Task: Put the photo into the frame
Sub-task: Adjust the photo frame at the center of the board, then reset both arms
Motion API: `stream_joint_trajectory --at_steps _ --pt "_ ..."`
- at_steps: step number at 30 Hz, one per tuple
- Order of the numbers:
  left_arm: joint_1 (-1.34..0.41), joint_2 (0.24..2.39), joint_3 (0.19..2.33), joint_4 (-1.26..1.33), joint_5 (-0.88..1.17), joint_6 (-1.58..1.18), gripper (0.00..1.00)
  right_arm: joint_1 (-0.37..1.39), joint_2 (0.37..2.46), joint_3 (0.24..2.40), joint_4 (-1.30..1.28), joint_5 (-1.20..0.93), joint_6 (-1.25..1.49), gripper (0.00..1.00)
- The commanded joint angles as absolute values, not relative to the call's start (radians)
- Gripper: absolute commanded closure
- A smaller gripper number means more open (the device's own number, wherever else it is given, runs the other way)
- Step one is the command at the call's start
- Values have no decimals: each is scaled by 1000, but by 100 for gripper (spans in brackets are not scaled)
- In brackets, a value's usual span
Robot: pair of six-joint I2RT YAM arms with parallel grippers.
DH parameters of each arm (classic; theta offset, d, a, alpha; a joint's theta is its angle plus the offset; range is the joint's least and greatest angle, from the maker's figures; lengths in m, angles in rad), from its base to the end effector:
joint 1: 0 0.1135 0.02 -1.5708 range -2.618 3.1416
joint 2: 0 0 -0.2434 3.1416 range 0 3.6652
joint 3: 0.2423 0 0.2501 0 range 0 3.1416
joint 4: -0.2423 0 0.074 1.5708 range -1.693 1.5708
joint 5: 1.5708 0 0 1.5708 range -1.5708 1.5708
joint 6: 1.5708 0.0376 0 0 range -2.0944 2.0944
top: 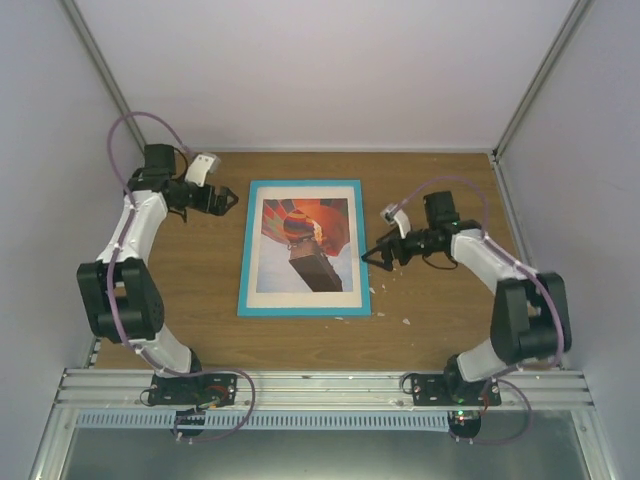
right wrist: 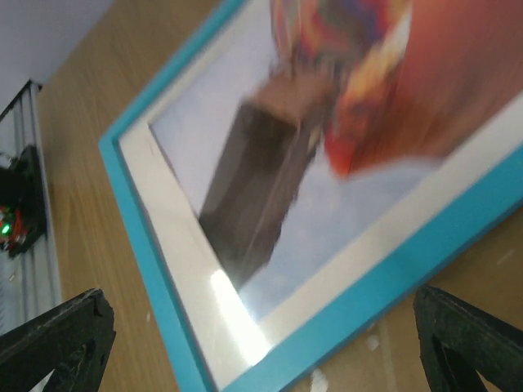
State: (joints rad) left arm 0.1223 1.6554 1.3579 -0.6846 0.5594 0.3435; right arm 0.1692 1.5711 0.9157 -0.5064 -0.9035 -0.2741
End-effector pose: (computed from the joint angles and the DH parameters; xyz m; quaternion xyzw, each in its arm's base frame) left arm 0.3489 0.0228 0.2542 0.1811 0.9053 -0.1927 0.3323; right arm 0.2787 0.0776 0.1673 -0.2801 0.8399 0.4173 0.2049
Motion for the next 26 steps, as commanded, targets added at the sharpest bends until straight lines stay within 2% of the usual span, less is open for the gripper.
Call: stream_joint_trajectory --at_steps 1,6,9,16,21,26 --pt "123 1573 1472 -710 571 401 1 143 1400 1054 -496 -826 -280 0" --pt "135 1518 1552 -717 484 383 1 67 1357 1218 -533 -794 -254 0" --pt "198 1470 1529 -686 460 364 1 -21 1325 1236 -522 -790 -238 0" --pt "341 1451 1413 -666 513 324 1 -236 1283 1092 -430 -817 -199 0" --pt "357 1443 1284 -595 489 294 1 -348 1295 974 -381 -877 -210 0" --pt "359 1443 1234 -564 490 264 1 -377 1268 932 -350 -896 -209 0"
